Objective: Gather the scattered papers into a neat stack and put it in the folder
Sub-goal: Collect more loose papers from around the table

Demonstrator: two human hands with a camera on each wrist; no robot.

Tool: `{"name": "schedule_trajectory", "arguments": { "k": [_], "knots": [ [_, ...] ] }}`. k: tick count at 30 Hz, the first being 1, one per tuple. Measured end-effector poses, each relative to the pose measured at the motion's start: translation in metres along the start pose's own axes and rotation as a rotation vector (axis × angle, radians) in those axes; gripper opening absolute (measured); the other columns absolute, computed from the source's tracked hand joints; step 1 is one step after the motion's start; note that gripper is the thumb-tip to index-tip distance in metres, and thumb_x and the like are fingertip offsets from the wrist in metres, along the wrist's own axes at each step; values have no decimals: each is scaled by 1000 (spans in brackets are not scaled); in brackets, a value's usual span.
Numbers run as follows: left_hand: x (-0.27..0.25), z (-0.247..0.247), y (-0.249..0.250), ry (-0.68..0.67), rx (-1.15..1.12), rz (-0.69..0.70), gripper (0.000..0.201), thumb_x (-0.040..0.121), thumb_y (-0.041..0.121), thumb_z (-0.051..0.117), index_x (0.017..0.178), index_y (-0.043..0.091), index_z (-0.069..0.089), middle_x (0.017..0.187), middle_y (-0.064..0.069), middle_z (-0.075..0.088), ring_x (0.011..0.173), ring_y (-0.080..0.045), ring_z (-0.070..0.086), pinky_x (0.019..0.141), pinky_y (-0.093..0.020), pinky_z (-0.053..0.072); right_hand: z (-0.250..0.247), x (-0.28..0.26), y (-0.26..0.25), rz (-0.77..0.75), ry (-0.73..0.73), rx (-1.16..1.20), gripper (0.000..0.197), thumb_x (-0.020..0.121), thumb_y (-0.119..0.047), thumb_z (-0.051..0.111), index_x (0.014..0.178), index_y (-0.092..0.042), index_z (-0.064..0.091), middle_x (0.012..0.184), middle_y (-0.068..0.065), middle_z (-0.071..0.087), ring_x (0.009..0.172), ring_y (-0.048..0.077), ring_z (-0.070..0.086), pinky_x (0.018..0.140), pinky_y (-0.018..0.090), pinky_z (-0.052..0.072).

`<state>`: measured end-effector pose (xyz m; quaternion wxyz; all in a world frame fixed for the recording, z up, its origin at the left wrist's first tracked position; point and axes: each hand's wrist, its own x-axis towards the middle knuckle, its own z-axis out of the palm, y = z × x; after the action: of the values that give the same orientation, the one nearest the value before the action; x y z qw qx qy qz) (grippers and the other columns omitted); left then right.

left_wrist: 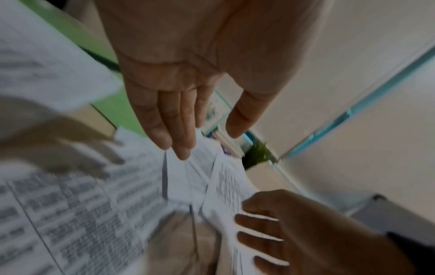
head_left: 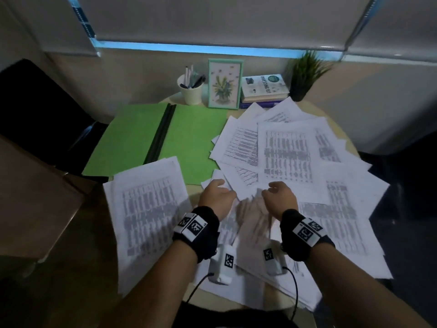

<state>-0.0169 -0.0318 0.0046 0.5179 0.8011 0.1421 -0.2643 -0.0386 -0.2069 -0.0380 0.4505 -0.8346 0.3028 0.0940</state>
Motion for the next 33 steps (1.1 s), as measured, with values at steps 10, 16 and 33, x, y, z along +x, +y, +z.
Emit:
{"name": "schedule_trajectory", "arguments": {
  "k": [10,16,33],
  "knots": [
    [27,96,-15,-363,415,82,78,77,57,60,147,43,29,155,1,33,138,-18,38,111,-37,36,-86,53,72,-81,-46,-616,53,100,-44,33,151,-35,21,164,1,2,149,33,4,115,57,14],
    [30,132,-8,-217,515,108,85,84,60,50,153,31,9,160,6,16,145,-20,24,117,-45,24,-93,54,78,-65,-258,-849,42,95,-56,30,124,-29,43,143,3,37,134,34,32,107,61,28],
    [114,148,12,116,595,31,69,74,27,74,133,18,41,129,-11,54,111,-35,57,96,-44,49,-150,42,158,369,233,-265,104,60,-48,88,140,-17,30,142,14,35,126,37,45,101,54,45]
  ]
}}
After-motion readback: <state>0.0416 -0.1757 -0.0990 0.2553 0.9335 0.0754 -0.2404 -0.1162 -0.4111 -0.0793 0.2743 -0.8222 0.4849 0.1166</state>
